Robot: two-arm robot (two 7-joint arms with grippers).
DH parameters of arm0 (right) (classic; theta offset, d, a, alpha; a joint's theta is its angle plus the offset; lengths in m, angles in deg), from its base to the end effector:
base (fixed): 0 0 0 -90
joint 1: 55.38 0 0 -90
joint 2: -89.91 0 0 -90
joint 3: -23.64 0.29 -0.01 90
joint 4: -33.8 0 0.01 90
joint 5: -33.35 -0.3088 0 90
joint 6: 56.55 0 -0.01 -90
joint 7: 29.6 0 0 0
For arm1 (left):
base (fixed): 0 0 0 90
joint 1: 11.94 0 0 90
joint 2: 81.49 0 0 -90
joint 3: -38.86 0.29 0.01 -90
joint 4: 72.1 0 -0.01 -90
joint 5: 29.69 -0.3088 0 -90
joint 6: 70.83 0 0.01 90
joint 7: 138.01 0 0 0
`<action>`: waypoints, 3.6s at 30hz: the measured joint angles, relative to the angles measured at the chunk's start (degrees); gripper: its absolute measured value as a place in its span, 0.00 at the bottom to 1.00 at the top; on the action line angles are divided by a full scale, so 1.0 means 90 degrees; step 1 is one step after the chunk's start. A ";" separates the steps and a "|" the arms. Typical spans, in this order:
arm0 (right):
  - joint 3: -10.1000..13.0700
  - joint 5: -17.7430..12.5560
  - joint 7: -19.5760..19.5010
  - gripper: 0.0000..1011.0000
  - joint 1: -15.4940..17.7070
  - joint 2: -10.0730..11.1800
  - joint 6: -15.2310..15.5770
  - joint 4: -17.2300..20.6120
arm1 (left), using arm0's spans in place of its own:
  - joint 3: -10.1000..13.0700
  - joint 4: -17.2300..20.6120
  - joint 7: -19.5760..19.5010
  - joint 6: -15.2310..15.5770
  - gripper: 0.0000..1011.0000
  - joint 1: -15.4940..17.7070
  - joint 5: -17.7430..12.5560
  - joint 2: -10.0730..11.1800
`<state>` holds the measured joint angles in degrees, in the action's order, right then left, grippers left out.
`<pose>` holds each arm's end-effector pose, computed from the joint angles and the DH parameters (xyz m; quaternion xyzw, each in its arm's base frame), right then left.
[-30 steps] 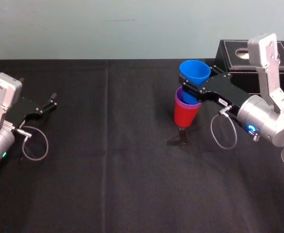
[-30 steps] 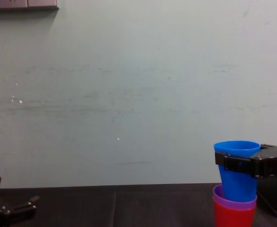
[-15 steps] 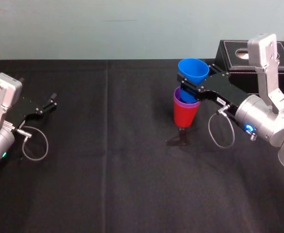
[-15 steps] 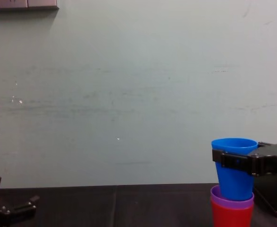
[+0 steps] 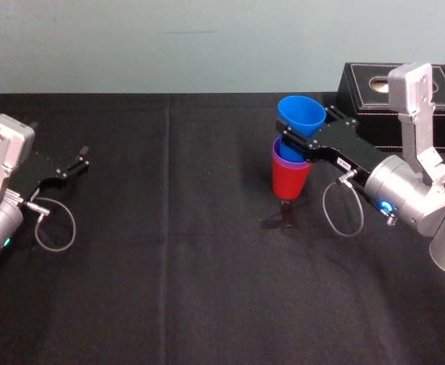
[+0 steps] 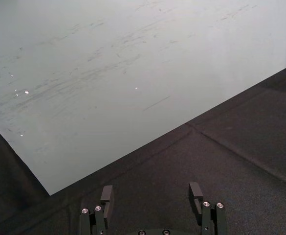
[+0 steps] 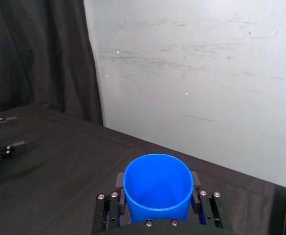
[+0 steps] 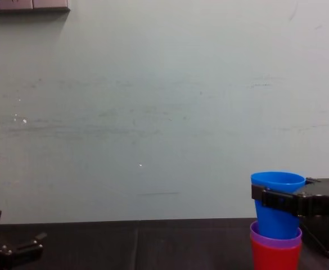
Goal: Stack the three plastic cups sequentially using one hand.
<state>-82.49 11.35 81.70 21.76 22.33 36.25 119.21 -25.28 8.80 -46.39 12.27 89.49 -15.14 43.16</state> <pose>0.3809 -0.0402 -0.2577 -0.0219 -0.0118 -0.4676 0.8836 0.3581 0.0827 -0.3023 0.1416 -0.1324 0.5800 0.7913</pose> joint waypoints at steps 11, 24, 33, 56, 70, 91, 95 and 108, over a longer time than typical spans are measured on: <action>-0.0047 0.0028 0.0089 0.73 0.0072 -0.0062 -0.0334 -0.0266 | 0.0000 0.0000 0.0000 0.0000 0.99 0.0000 0.0000 0.0000; -0.0089 0.0194 0.0137 0.73 0.0088 -0.0134 -0.0634 -0.0539 | 0.0000 0.0000 0.0000 0.0000 0.99 0.0000 0.0000 0.0000; -0.0086 0.0314 0.0154 0.73 0.0029 -0.0198 -0.0789 -0.0756 | 0.0000 0.0000 0.0000 0.0000 0.99 0.0000 0.0000 0.0000; -0.0092 0.0428 0.0190 0.81 -0.0034 -0.0264 -0.0913 -0.0949 | 0.0000 0.0000 0.0000 0.0000 0.99 0.0000 0.0000 0.0000; -0.0090 0.0423 0.0187 0.99 -0.0027 -0.0257 -0.0905 -0.0934 | 0.0000 0.0000 0.0000 0.0000 0.99 0.0000 0.0000 0.0000; 0.0859 0.0571 -0.0913 0.99 0.1570 -0.0340 -0.1414 0.0544 | 0.0000 0.0000 0.0000 0.0000 0.99 0.0000 0.0000 0.0000; 0.1012 0.0920 -0.1469 0.99 0.1838 -0.0578 -0.1540 0.0596 | 0.0000 0.0000 0.0000 0.0000 0.99 0.0000 0.0000 0.0000; 0.1071 0.1842 -0.2202 0.99 0.1693 -0.1058 -0.1958 -0.0280 | 0.0000 0.0000 0.0000 0.0000 0.99 0.0000 0.0000 0.0000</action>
<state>-72.85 27.93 61.88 37.00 12.81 18.64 116.69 -25.28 8.81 -46.39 12.27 89.49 -15.14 43.16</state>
